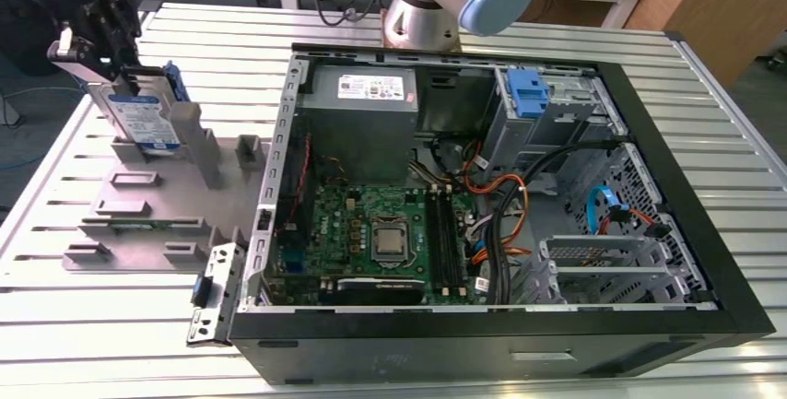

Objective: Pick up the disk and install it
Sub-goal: 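Pick up the disk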

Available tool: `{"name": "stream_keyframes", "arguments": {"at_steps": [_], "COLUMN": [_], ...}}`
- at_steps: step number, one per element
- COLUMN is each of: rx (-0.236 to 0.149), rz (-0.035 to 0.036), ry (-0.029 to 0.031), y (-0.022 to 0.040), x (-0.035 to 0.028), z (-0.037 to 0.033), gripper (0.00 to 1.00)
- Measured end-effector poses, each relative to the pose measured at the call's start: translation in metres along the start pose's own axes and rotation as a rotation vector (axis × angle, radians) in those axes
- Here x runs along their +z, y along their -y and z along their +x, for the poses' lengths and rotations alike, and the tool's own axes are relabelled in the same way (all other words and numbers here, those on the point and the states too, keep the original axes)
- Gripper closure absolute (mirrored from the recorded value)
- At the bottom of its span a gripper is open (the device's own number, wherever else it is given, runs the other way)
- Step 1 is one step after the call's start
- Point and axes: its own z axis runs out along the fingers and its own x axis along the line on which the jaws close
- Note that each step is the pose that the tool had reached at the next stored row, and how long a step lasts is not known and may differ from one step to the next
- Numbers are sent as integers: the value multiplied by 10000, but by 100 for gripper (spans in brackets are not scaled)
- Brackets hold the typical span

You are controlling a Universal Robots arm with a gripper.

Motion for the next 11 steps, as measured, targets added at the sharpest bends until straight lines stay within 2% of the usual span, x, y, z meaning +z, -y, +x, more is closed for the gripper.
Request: {"name": "stream_keyframes", "arguments": {"at_steps": [11], "rx": [-218], "rz": [-12], "ry": [-3], "y": [0], "x": [-2], "z": [0], "gripper": [65]}}
